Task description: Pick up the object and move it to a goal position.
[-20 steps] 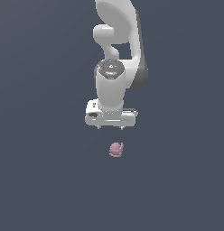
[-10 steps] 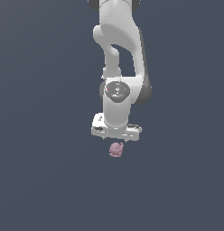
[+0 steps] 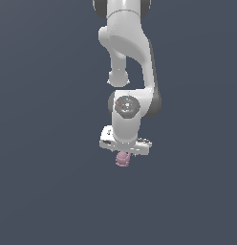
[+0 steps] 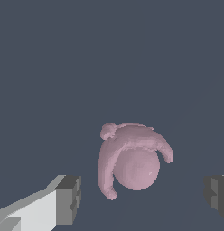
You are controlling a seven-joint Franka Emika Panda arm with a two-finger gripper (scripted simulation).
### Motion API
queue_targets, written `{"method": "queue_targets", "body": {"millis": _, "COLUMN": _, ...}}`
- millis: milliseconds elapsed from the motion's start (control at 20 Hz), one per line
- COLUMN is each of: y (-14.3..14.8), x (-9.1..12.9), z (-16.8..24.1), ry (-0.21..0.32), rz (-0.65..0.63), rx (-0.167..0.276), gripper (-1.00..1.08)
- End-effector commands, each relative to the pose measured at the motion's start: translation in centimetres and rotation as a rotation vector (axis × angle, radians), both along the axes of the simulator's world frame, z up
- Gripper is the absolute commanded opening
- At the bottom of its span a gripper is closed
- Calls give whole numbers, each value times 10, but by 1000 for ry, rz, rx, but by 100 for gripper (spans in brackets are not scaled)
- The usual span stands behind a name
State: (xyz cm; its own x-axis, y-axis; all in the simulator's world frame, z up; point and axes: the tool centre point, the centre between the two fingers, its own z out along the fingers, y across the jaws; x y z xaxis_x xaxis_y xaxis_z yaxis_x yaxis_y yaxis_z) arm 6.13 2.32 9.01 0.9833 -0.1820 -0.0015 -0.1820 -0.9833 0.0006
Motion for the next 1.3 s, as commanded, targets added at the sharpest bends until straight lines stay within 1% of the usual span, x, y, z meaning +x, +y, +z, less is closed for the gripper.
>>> {"method": "queue_targets", "body": {"millis": 0, "y": 0, "x": 0, "z": 0, "ry": -1, "rz": 0, "rx": 0, "gripper": 100}}
{"method": "queue_targets", "body": {"millis": 200, "y": 0, "x": 0, "z": -9, "ry": -1, "rz": -1, "rx": 0, "gripper": 100}}
{"method": "queue_targets", "body": {"millis": 550, "y": 0, "x": 0, "z": -44, "ry": -1, "rz": -3, "rx": 0, "gripper": 100}}
{"method": "queue_targets", "body": {"millis": 850, "y": 0, "x": 1, "z": -51, "ry": -2, "rz": -3, "rx": 0, "gripper": 100}}
{"method": "queue_targets", "body": {"millis": 900, "y": 0, "x": 1, "z": -51, "ry": -2, "rz": -3, "rx": 0, "gripper": -100}}
{"method": "queue_targets", "body": {"millis": 1250, "y": 0, "x": 1, "z": -51, "ry": -2, "rz": -3, "rx": 0, "gripper": -100}}
